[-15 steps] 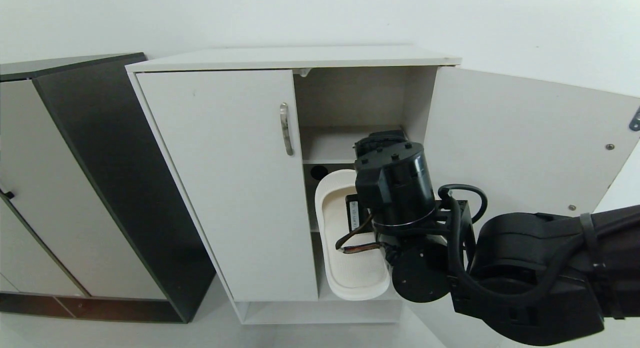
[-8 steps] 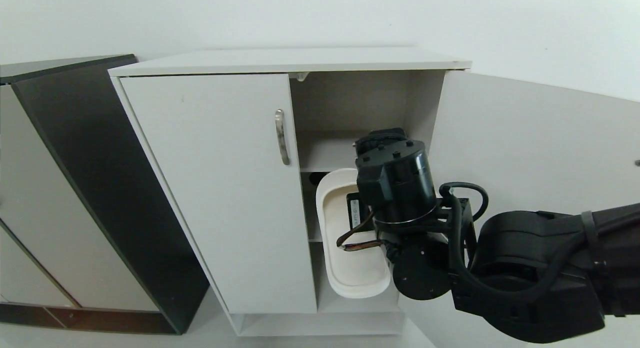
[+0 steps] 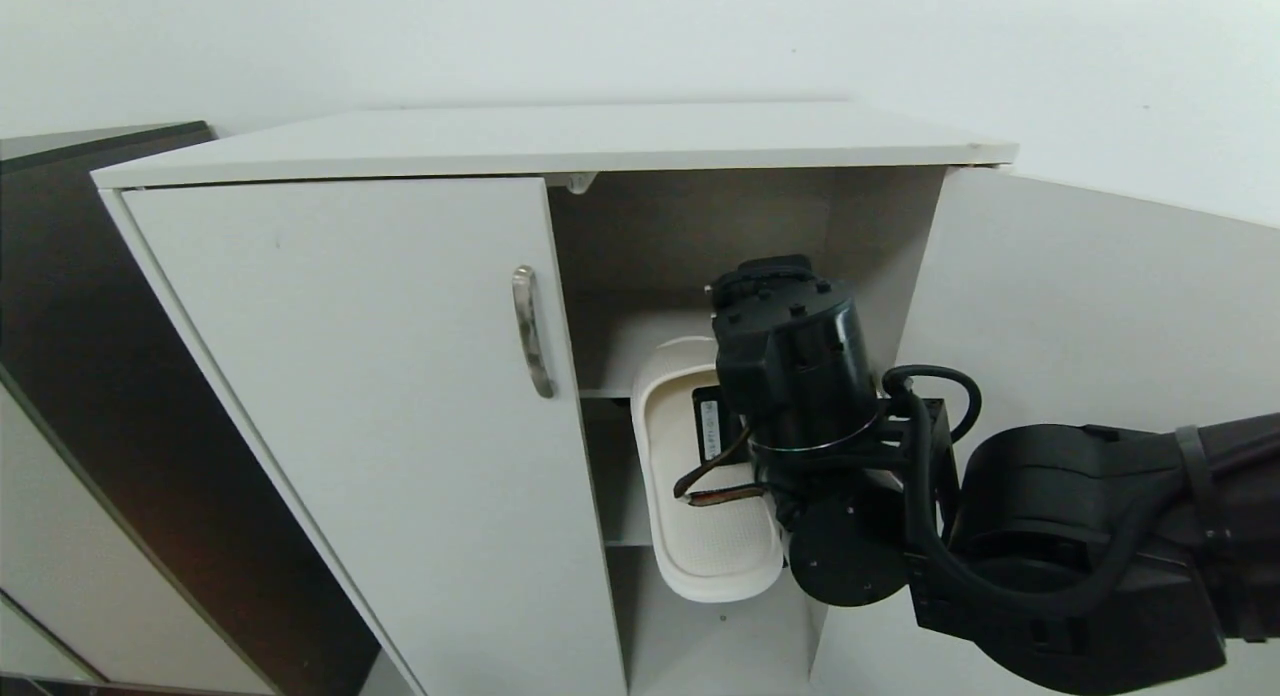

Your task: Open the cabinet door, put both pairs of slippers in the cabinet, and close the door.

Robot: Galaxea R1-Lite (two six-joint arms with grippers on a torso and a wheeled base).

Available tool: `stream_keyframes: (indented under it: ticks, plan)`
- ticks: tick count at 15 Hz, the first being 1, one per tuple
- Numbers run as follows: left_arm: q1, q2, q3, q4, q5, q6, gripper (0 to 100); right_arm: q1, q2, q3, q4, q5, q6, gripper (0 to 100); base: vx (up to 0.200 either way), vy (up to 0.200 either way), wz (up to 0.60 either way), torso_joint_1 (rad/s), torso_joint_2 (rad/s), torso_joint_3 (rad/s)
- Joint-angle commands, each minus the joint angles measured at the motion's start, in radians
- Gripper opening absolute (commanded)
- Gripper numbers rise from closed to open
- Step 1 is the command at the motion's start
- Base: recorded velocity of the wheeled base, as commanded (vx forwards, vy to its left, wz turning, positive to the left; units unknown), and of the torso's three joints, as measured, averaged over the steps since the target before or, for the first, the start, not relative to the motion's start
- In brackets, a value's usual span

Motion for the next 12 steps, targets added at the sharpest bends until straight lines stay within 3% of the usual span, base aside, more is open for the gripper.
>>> stream_keyframes:
  ticks: [1,2,7,12]
  plan:
    - [0.0,0.001,0.0,0.0,0.0,0.0,0,0.0,-0.002,0.0,0.001,0.0,0.0,0,0.2,0.0,0.0,0.002,0.0,-0.002]
    - [0.0,0.001,0.0,0.0,0.0,0.0,0,0.0,-0.001,0.002,0.001,0.0,0.0,0,0.2,0.0,0.0,0.002,0.01,-0.002]
    - [0.0,0.001,0.0,0.0,0.0,0.0,0,-0.019,0.029,0.005,-0.002,0.0,0.005,0,0.0,0.0,0.0,0.0,0.0,0.0]
    - [0.0,0.001,0.0,0.0,0.0,0.0,0,-0.089,0.104,-0.018,-0.145,0.017,-0.061,0,0.0,0.0,0.0,0.0,0.0,0.0]
